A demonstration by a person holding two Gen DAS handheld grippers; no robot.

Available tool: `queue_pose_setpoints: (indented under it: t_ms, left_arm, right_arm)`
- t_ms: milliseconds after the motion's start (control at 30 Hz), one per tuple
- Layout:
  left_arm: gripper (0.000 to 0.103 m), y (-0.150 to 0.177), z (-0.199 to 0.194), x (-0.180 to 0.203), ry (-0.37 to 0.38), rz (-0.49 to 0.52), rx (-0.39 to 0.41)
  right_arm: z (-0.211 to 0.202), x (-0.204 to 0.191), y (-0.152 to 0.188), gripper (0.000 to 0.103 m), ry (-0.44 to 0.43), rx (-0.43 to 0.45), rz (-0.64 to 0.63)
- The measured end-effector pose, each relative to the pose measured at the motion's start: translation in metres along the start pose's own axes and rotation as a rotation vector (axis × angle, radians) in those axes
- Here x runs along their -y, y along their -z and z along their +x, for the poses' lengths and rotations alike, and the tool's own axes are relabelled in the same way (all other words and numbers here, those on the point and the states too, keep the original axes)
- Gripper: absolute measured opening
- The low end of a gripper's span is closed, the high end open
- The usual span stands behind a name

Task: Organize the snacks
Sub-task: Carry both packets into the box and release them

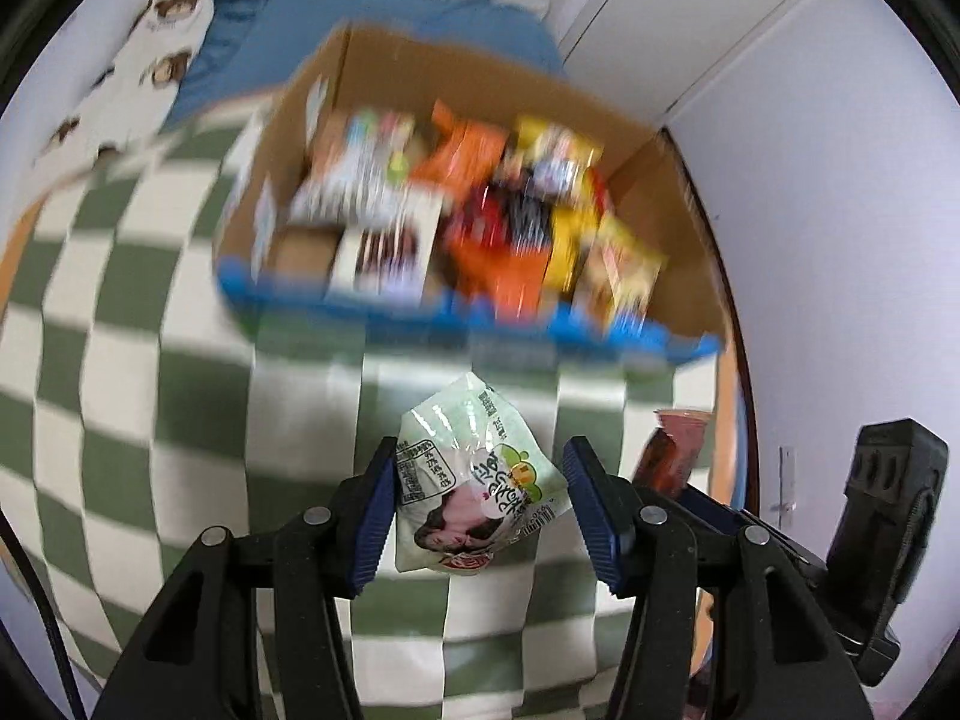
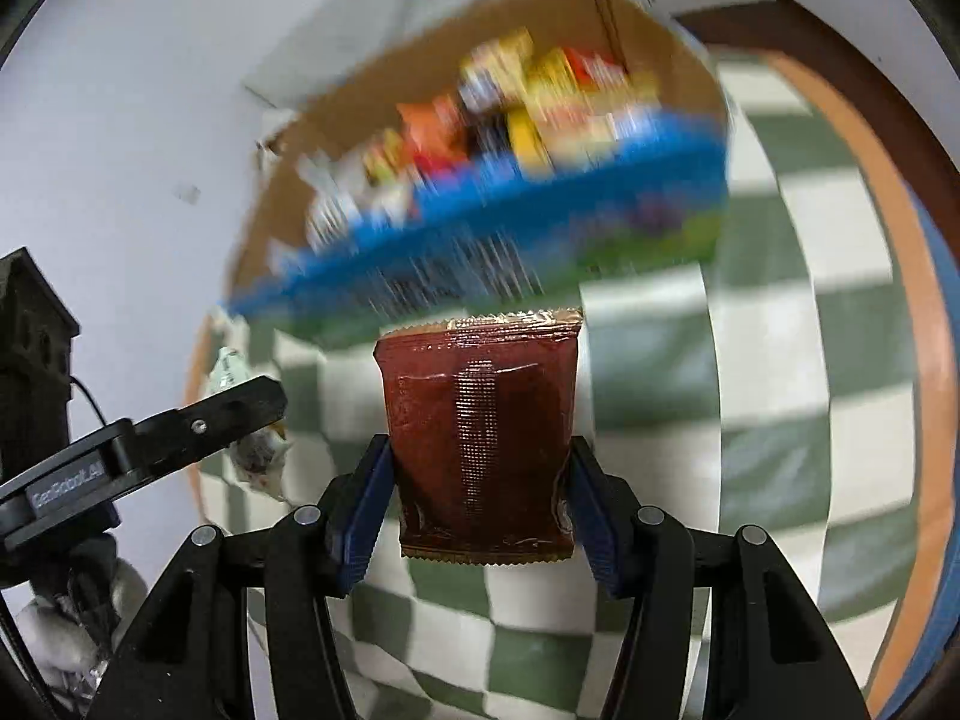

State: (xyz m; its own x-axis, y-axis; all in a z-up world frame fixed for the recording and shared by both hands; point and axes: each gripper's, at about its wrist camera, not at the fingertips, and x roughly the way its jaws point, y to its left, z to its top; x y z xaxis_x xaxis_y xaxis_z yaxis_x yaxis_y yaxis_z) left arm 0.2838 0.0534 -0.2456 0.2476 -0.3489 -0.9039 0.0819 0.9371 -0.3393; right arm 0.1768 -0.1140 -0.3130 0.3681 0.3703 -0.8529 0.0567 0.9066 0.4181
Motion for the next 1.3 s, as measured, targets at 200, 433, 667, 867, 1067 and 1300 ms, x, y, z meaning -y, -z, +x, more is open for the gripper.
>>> queue_pose_setpoints:
  t_ms: [200,433,667,867,1067,1300]
  left_arm:
    - [0.052,-0.060,0.002,0.012,-0.079,0.031,0.025]
    - [0.053,-0.110,0.048,-0.012,-0.196,0.012,-0.038]
    - [0.055,-0.120,0.086,-0.034,-0.242,-0.030,-0.119]
    - [0.064,-0.109,0.096,-0.032,-0.259,-0.019,-0.136]
    - [0.086,-0.105,0.098,-0.021,-0.279,0.020,-0.098]
    - [0.097,-0.099,0.100,-0.014,-0.298,0.043,-0.083]
  right_arm:
    - [-0.014,-0.031,-0.068,0.059,0.003,0.112,-0.041]
    - [0.026,-0.044,-0.128,0.059,0.065,0.088,-0.062]
    - [0.070,-0.038,-0.149,0.059,0.107,0.027,-0.056]
    - [0.101,-0.026,-0.150,0.090,0.170,-0.063,-0.049]
    - [0.106,-0.022,-0.145,0.098,0.239,-0.083,-0.063]
    - [0.094,-0.022,-0.145,0.099,0.332,-0.054,-0.086]
